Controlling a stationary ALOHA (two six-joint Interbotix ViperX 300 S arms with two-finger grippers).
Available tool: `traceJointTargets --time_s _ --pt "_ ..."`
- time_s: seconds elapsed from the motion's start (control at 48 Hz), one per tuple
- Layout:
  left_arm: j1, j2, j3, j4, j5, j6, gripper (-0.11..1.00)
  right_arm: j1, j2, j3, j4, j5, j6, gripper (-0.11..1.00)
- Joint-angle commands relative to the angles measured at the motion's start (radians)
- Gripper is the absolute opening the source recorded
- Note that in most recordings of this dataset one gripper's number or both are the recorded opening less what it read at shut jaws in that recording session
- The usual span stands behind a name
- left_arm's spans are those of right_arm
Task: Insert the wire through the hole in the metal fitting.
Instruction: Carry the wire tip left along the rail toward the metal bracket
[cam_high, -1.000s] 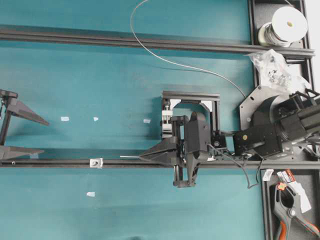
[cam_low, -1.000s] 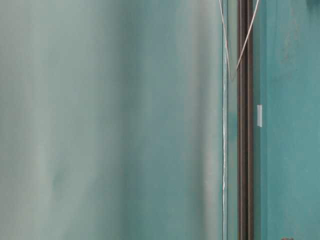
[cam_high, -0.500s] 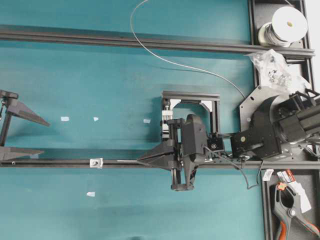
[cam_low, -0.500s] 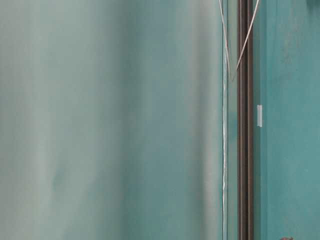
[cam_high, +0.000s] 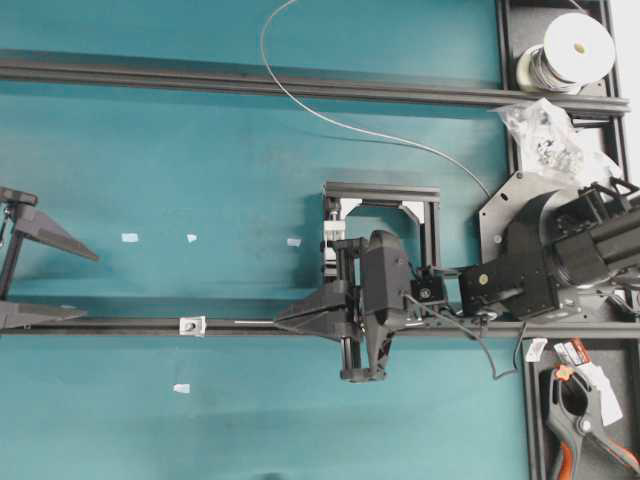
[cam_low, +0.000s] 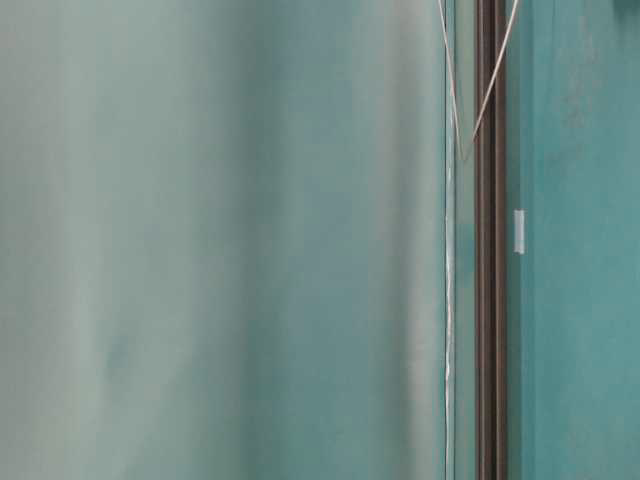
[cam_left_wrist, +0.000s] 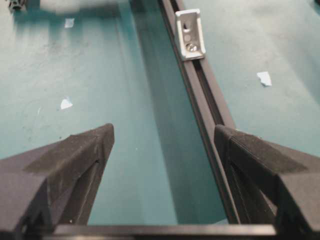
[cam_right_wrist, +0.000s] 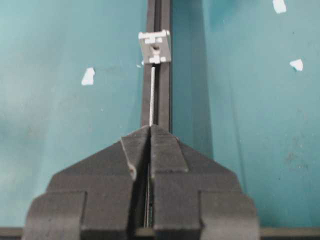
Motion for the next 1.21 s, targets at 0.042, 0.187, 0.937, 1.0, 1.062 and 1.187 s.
traceJointTargets --time_s 0.042,0.187,0.937,1.0,1.062,1.187 --pt "-0.028 -0.009 -0.018 0.002 -0.005 -0.006 0.85 0.009 0.006 -0.021 0.011 -0.005 0.002 -0.01" --pt "-0.048 -0.008 -0.023 0.002 -0.005 -0.009 0.85 0.017 0.02 -0.026 0.028 -0.005 0.002 -0.01" --pt "-0.067 0.109 -0.1 0.0 0.0 -0.028 0.85 0.021 0.054 -0.051 0.038 -0.009 -0.002 -0.01" --pt "-0.067 0.11 -0.1 0.002 0.0 -0.028 0.85 0.021 0.055 -0.051 0.038 -0.009 -0.003 -0.01" --pt "-0.067 0.109 -0.101 0.0 0.0 -0.028 0.85 0.021 0.055 -0.051 0.038 -0.011 -0.003 -0.01" --pt "-0.067 0.109 -0.101 0.002 0.0 -0.028 0.85 0.021 0.057 -0.054 0.038 -0.015 -0.006 -0.01"
